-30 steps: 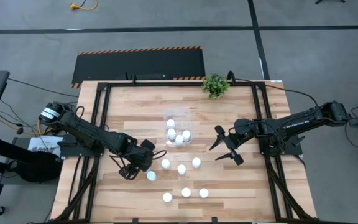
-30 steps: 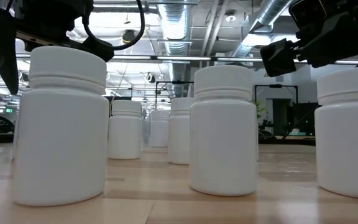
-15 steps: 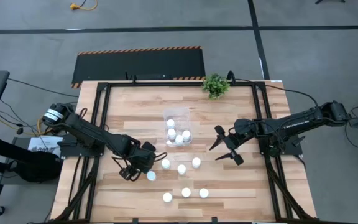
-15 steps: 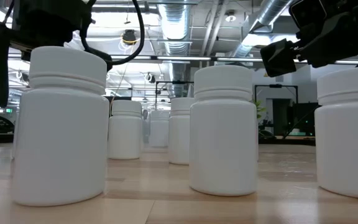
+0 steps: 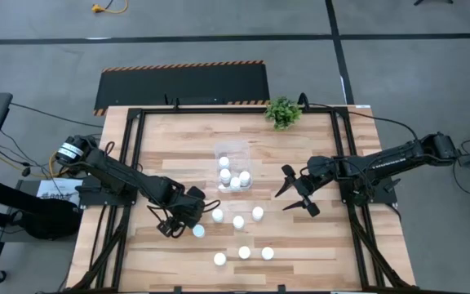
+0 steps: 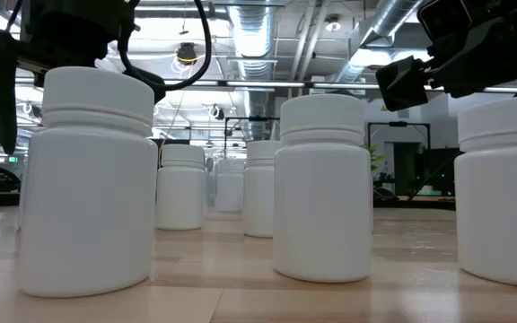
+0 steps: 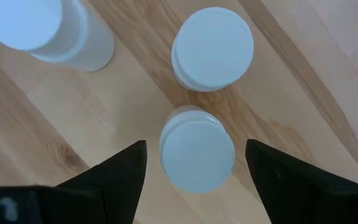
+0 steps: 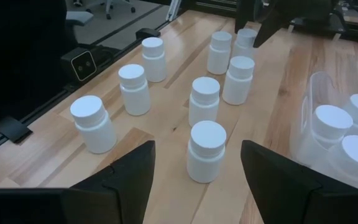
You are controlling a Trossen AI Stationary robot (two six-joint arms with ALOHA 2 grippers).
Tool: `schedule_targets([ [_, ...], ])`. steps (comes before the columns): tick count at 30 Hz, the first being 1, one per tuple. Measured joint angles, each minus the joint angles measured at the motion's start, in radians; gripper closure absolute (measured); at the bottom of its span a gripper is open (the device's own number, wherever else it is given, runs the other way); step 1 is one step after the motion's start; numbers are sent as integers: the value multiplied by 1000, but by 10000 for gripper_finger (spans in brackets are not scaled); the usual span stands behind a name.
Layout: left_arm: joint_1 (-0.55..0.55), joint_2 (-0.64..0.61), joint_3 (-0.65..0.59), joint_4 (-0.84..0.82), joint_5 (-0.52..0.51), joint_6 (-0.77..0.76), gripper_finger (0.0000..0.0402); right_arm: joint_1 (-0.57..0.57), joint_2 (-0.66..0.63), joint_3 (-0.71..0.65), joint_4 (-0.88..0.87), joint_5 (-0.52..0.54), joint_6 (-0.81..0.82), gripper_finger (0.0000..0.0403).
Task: Pick and place pill bottles into a basket
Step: Put the pill bottles into the container
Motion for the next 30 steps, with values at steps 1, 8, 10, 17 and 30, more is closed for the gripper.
schedule_targets([
  [1, 0, 0, 0, 1, 0, 1, 138, 0, 0, 0, 0, 0, 0, 173],
  [8, 0, 0, 0, 1, 1, 0, 142, 0, 0, 0, 0, 0, 0, 173],
  [10, 0, 0, 0, 1, 1, 0, 151, 0, 0, 0, 0, 0, 0, 173],
  [17, 0, 0, 0, -3, 1, 0, 206, 0, 0, 0, 0, 0, 0, 173],
  [30, 9, 0, 0, -2, 2, -4, 234, 0, 0, 0, 2, 0, 0, 173],
])
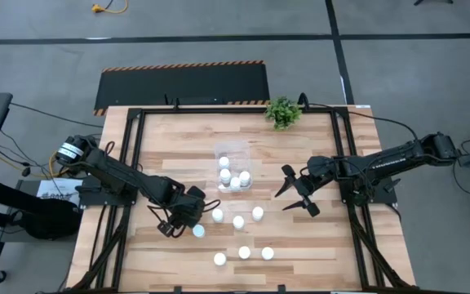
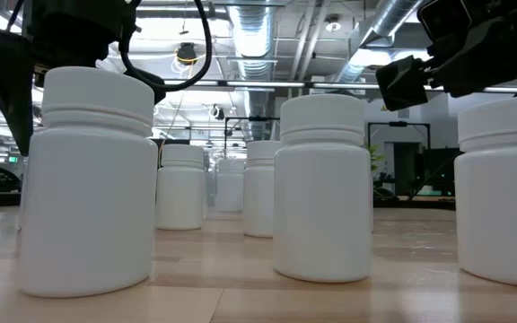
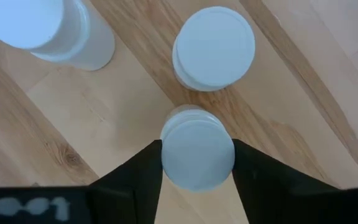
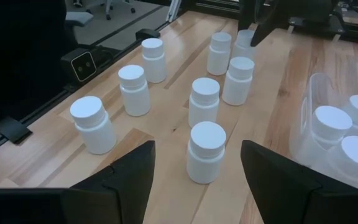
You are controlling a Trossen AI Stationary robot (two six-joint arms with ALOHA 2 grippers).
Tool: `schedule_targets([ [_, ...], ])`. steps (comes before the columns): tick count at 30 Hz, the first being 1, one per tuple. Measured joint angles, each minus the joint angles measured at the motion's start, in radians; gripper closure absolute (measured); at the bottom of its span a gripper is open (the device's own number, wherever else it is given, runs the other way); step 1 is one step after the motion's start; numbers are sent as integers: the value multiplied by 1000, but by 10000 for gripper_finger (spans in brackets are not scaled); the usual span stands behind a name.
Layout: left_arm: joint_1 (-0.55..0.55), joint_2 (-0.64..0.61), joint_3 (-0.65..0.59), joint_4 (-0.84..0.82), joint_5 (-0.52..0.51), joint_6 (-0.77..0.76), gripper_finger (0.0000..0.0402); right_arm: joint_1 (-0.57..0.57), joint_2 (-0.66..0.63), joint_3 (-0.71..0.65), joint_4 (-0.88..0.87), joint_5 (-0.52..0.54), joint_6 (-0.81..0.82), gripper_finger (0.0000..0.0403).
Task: Pick and place pill bottles into a basket
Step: Put the pill bottles into the container
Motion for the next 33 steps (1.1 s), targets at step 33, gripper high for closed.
schedule_targets([
  [33, 95, 1, 310, -327, -110, 40, 234, 0, 0, 0, 2, 0, -9, 173],
])
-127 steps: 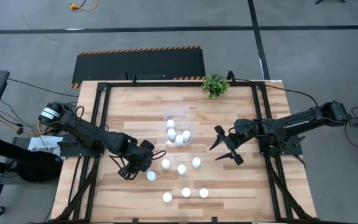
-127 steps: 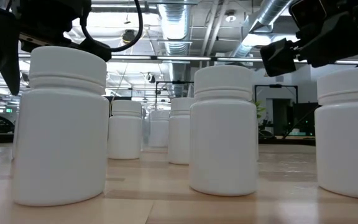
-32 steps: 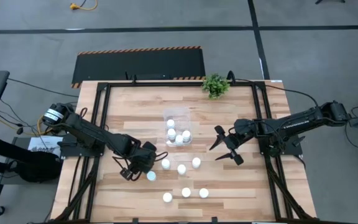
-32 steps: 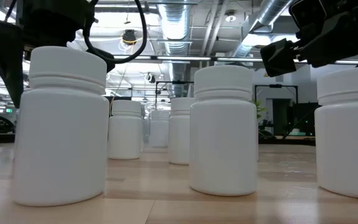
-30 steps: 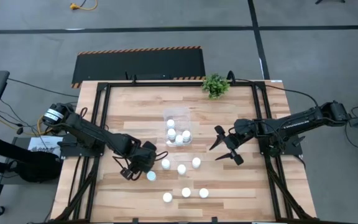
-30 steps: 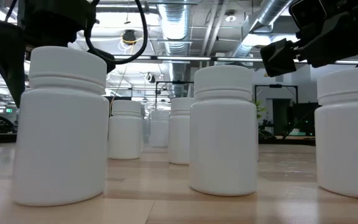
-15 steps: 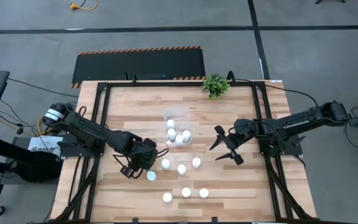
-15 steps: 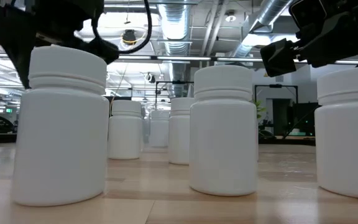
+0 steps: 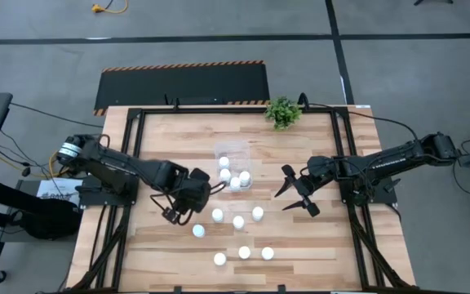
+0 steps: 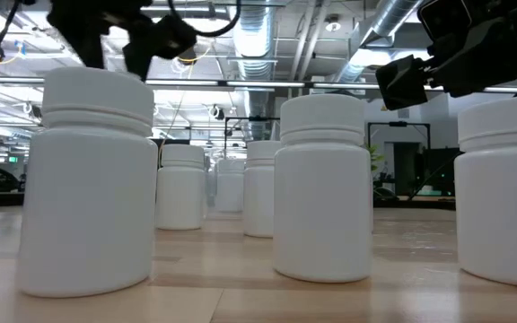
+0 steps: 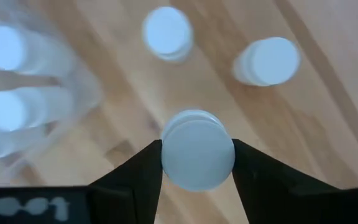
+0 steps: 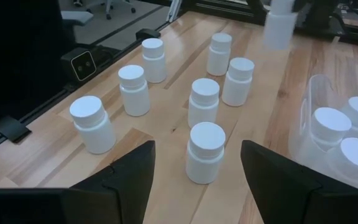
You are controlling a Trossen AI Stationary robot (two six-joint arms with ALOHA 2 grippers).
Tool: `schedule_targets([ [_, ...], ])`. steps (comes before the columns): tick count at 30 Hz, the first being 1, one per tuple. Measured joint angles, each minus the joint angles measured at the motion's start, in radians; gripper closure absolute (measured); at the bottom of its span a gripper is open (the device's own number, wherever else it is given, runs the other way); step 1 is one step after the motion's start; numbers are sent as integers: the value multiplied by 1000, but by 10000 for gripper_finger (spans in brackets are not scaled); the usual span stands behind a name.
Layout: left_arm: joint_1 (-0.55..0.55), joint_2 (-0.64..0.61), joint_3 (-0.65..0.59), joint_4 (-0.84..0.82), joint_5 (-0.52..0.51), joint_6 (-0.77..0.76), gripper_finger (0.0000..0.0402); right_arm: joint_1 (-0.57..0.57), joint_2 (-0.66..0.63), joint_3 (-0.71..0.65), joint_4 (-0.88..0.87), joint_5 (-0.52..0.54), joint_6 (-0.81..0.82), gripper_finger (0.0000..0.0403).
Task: Pick and place pill bottles into a basket
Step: Put the pill bottles into the container
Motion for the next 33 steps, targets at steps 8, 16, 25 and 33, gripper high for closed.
schedule_targets([
  [8, 123, 0, 107, -36, -16, 98, 241, 0, 0, 0, 0, 0, 1, 173],
  [16, 274, 0, 166, -9, -16, 197, 232, 0, 0, 0, 0, 0, 1, 173],
  [25, 407, 47, 169, 60, -8, 278, 232, 0, 0, 0, -1, 0, 1, 173],
  [33, 446, 128, 184, 108, -10, 353, 232, 0, 0, 0, -3, 0, 1, 173],
])
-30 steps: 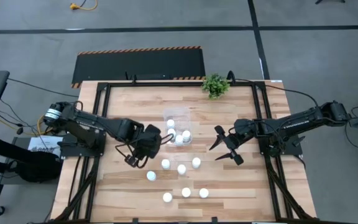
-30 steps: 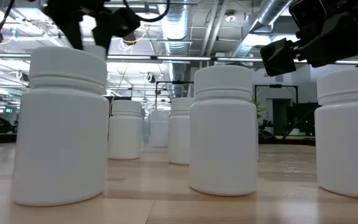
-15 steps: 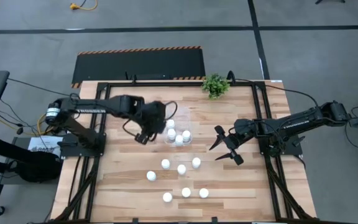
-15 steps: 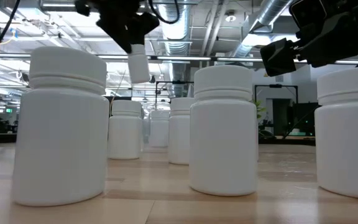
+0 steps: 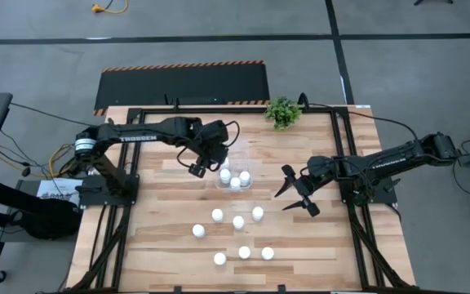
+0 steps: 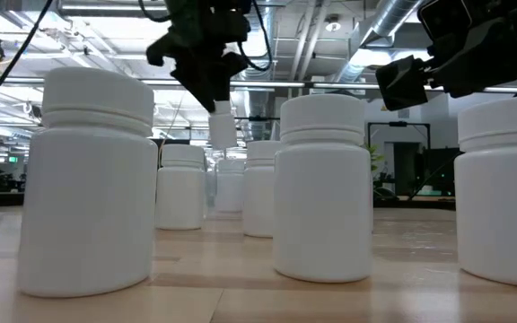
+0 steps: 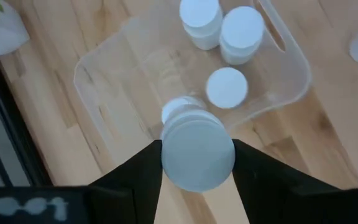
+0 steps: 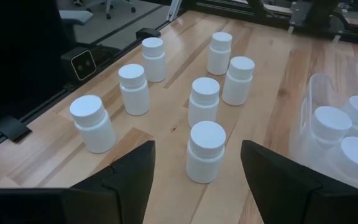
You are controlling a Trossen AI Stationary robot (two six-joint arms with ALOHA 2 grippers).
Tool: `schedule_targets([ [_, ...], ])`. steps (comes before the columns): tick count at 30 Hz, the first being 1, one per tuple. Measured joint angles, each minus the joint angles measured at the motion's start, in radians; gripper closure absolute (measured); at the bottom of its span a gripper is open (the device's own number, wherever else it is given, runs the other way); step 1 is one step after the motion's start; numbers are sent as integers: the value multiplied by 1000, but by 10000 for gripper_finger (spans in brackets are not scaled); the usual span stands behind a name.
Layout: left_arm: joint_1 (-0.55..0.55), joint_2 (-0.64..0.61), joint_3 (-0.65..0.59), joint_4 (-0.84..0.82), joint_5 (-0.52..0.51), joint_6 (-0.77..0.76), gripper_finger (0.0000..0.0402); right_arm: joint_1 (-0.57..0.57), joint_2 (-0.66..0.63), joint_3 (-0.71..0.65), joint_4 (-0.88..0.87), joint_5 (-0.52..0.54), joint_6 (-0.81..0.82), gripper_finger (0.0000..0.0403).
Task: Pick and place pill bottles into a basket
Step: Put the pill bottles into the container
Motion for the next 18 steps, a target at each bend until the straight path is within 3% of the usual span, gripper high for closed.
schedule_targets([
  [11, 1, 123, 233, -62, -2, 46, 232, 0, 0, 0, -7, 0, 0, 173],
  [18, 15, 216, 304, -68, 3, 74, 232, 0, 0, 0, -7, 0, 0, 173],
])
